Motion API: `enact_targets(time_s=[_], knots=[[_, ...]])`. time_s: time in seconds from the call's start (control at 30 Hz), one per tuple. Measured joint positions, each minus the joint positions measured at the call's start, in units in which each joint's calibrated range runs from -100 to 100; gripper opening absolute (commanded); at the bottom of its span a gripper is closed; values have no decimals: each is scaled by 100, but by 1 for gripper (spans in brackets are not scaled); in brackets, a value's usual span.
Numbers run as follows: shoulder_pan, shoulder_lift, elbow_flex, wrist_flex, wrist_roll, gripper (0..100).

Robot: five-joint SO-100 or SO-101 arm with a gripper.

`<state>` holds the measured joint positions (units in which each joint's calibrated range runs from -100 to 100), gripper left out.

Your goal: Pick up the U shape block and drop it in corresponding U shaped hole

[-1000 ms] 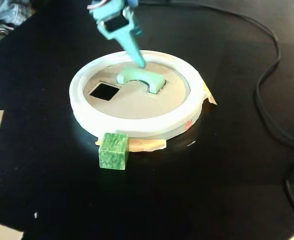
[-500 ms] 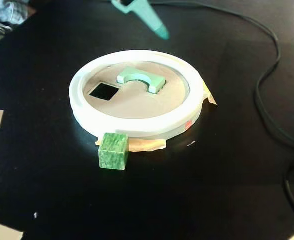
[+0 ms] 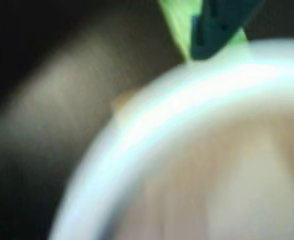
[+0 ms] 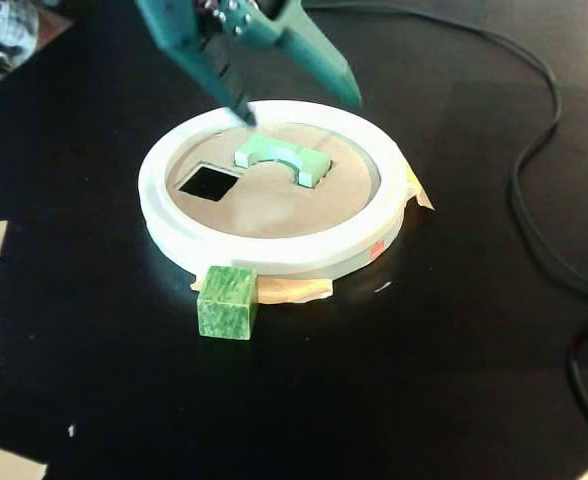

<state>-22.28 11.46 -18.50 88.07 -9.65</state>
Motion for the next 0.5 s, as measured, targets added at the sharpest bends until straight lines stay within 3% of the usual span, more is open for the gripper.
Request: enact_targets(time_s=[0.13, 0.3, 0.5], knots=[[1339, -606, 0, 786, 562, 85], [2697, -1650, -10, 1086, 747, 86], [3027, -2809, -10, 1154, 811, 86]])
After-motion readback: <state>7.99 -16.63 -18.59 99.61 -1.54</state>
